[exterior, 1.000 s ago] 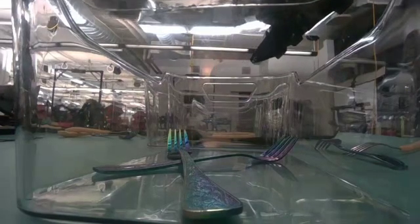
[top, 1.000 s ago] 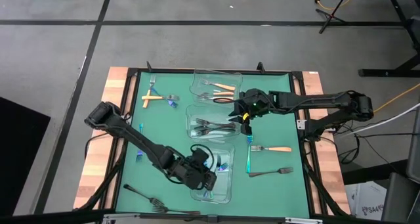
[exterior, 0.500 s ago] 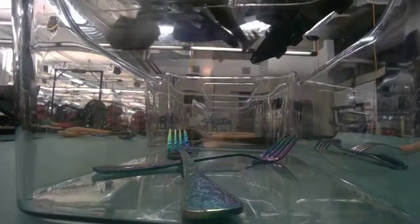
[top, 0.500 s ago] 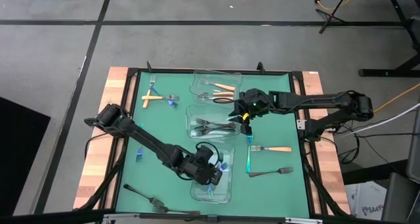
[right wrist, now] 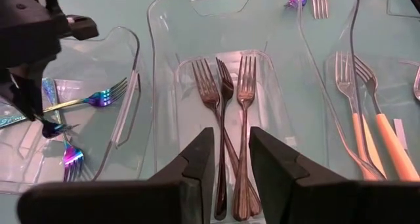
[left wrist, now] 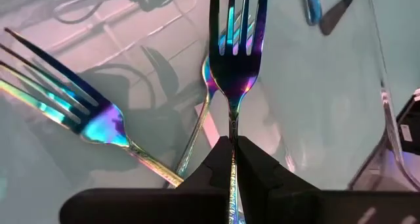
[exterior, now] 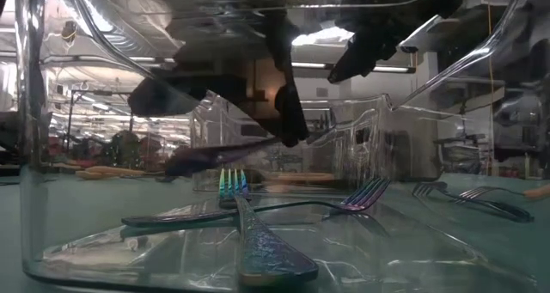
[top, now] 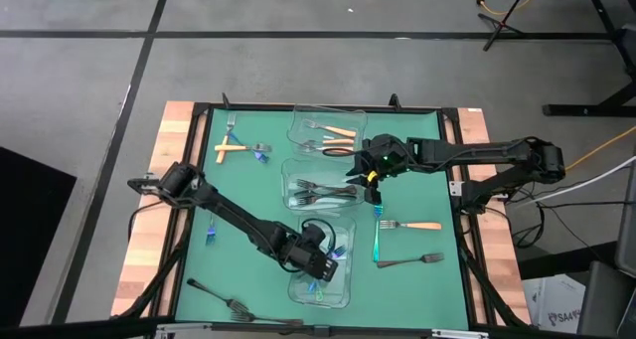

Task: Sort silverware by color (type)
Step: Put the blue fork into the bottom transparent bin, then put the black fork into the middle transparent bin

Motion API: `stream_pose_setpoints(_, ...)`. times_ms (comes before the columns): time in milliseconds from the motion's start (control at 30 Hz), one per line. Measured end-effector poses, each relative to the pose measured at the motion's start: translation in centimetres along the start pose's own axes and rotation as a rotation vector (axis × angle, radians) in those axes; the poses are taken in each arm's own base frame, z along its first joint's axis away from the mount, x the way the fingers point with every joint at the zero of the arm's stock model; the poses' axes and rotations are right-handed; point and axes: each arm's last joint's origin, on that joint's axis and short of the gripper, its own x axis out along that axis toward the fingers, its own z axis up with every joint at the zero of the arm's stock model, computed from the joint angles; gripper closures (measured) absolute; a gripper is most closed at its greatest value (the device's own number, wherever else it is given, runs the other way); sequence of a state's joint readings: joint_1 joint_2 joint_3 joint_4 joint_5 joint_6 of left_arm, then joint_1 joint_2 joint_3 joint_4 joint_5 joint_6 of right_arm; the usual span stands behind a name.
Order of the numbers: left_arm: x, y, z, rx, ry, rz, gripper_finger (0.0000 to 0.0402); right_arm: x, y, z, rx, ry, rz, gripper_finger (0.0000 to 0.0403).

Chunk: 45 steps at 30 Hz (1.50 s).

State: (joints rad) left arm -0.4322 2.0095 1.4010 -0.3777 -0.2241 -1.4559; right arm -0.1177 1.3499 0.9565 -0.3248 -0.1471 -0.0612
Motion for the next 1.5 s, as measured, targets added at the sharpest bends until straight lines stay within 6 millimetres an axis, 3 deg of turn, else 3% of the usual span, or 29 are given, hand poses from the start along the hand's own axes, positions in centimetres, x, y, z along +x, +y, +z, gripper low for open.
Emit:
stream_pose_setpoints(633,0.3,0.2,0.8,-0.018,-0.008,0.014,0.0352,0.0,0.0,0.0,0.0,0.0,0.0,0.0315)
stream_pose_setpoints(1200,-0.2,-0.4,0.9,0.049,0.071,-0.056,0.0348,-0.7,0.1,-0.2,0.011,0.022,0.004,0.0315)
stream_pose_setpoints(1500,-2.8,-1.5,1.5,0.155,0.021,-0.129,0.0348,-3.0,3.2,0.5,-0.023,-0.057,0.057,0.0315)
